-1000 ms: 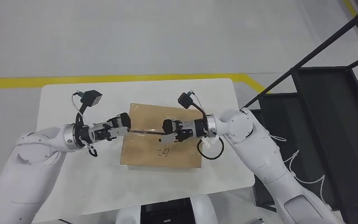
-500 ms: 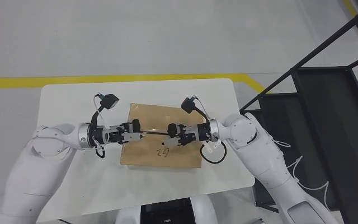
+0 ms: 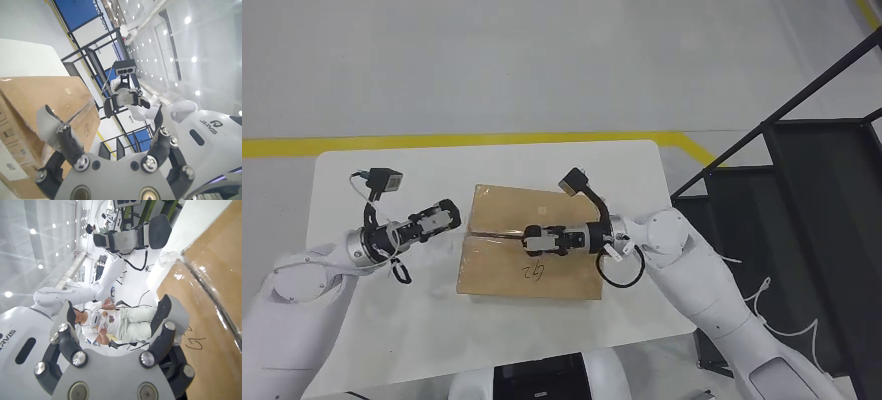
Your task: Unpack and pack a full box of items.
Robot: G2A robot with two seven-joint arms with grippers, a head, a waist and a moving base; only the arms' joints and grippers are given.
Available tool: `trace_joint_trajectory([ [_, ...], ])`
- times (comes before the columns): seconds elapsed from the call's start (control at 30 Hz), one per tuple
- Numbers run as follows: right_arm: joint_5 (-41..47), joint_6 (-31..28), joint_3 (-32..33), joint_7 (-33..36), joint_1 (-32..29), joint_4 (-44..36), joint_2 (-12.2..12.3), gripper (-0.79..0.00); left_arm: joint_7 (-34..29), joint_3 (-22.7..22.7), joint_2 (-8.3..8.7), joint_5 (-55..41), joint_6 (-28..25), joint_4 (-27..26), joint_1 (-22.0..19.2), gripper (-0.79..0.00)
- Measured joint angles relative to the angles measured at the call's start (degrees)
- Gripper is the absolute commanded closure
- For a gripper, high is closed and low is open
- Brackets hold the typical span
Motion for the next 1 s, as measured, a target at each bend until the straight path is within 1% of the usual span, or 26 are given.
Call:
trace_joint_trajectory([
  [0.1,-2.49,0.81,-3.22,-3.08,1.69,1.85,-0.85,-0.785,0.35,-2.54,0.36,-0.15,-0.12,-0.06,2.43,-0.785],
  [0.2,-3.48,1.49,-6.27,-5.97,3.69,4.23,-1.80,-0.785,0.34,-3.85,0.53,-0.27,-0.14,-0.67,4.01,-0.785],
  [0.37,-5.60,3.59,-10.44,-10.22,6.48,8.74,-3.25,-0.785,0.46,-4.41,0.57,0.17,0.20,-1.57,5.27,-0.785],
  [0.53,-4.52,5.15,-11.93,-11.61,7.53,12.12,-4.06,-0.785,0.32,-3.99,0.48,0.76,0.83,-2.32,5.49,-0.785],
  [0.7,-0.18,4.86,-11.85,-10.47,7.44,13.77,-4.51,-0.785,-1.12,-3.33,0.33,-1.34,0.88,-3.97,4.81,-0.785],
  [0.83,4.56,3.45,-9.07,-8.24,6.26,12.44,-4.04,-0.785,-3.96,-2.67,0.38,-1.41,2.97,-5.20,3.68,-0.785],
  [0.93,4.79,3.71,-6.37,-7.12,4.58,11.19,-3.21,-0.785,-5.02,-0.52,0.22,0.80,5.89,-4.36,2.20,-0.785],
  [1.0,4.06,4.18,-4.74,-7.11,3.23,10.75,-2.67,-0.785,-3.29,1.01,-0.04,3.33,7.12,-2.79,1.19,-0.785],
])
